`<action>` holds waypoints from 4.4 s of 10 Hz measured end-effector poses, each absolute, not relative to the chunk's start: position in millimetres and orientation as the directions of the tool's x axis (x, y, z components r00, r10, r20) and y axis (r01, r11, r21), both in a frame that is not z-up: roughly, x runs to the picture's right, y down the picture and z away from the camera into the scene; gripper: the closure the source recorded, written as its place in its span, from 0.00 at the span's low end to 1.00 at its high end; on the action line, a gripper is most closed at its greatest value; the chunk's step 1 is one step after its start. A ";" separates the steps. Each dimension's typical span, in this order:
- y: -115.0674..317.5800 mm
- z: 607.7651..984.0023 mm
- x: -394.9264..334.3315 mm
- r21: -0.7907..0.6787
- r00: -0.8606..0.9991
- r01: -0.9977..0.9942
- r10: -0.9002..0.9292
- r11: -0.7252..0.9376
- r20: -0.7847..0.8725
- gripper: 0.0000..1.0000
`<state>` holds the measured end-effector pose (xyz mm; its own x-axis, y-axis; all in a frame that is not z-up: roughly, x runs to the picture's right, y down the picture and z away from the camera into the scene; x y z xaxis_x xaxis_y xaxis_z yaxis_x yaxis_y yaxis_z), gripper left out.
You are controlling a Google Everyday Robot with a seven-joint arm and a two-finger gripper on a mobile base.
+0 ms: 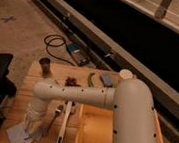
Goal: Place towel in paper cup
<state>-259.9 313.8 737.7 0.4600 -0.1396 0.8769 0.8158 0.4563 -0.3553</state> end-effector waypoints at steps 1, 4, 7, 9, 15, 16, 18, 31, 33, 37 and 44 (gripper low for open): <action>313.8 736.7 -261.4 -0.347 0.453 0.819 -0.144 0.457 0.880 0.88; 312.6 732.8 -265.1 -0.328 0.442 0.823 -0.160 0.463 0.883 1.00; 282.5 704.8 -267.0 -0.291 0.443 0.821 -0.227 0.491 0.867 1.00; 253.0 683.1 -264.6 -0.272 0.454 0.820 -0.283 0.504 0.845 1.00; 157.8 680.1 -188.2 -0.290 0.581 0.735 -0.348 0.613 0.736 1.00; 133.5 678.2 -168.5 -0.293 0.605 0.712 -0.345 0.639 0.718 1.00; 85.6 670.1 -136.7 -0.300 0.654 0.669 -0.345 0.680 0.674 1.00; 6.3 662.7 -67.4 -0.322 0.768 0.555 -0.324 0.767 0.552 1.00; -15.1 664.0 -35.2 -0.328 0.800 0.529 -0.332 0.782 0.499 1.00; -75.7 667.2 32.9 -0.338 0.871 0.454 -0.331 0.824 0.364 1.00; -128.0 692.1 136.3 -0.361 0.950 0.280 -0.203 0.889 0.238 1.00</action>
